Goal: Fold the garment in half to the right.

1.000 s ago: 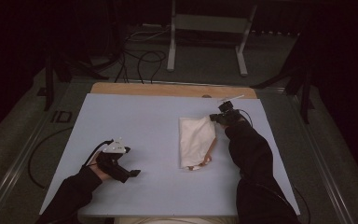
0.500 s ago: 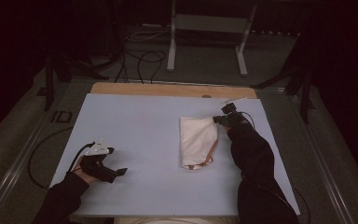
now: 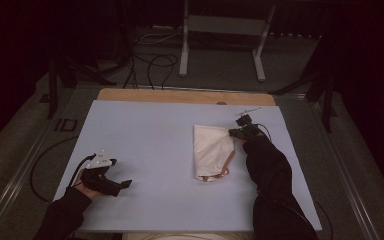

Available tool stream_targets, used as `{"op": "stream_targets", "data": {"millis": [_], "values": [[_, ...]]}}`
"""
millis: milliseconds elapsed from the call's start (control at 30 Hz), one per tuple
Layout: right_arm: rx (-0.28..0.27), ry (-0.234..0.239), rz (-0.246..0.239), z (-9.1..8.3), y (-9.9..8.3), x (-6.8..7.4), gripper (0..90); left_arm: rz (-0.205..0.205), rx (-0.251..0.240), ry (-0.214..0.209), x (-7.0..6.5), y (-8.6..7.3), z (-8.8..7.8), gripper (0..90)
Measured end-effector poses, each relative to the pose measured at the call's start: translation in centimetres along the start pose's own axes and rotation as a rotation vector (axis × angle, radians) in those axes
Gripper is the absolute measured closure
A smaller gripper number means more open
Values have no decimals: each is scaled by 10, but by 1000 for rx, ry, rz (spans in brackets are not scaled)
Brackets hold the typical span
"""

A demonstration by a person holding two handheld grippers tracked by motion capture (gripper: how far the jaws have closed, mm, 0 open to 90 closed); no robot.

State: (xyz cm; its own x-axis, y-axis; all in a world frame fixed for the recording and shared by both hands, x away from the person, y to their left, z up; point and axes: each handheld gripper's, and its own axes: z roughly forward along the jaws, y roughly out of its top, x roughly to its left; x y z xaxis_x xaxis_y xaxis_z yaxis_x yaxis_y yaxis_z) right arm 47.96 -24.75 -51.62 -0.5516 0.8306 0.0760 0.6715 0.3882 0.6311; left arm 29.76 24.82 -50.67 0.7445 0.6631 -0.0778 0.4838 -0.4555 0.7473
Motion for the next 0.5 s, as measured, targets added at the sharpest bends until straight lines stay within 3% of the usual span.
{"op": "stream_targets", "data": {"millis": [67, 233, 333, 500], "values": [[-1, -6, 5, 0, 0, 1, 896, -2, -2, -1, 0, 0, -1, 3], [-32, 20, 32, -10, 1, 2, 769, 2, -4, 3, 0, 0, -2, 3], [-42, 34, 18, -19, 1, 7, 727, 1, -7, 7, 0, 0, -3, 3], [-41, 52, 13, -32, -10, 18, 717, 5, -16, 17, 0, 1, -6, 3]]}}
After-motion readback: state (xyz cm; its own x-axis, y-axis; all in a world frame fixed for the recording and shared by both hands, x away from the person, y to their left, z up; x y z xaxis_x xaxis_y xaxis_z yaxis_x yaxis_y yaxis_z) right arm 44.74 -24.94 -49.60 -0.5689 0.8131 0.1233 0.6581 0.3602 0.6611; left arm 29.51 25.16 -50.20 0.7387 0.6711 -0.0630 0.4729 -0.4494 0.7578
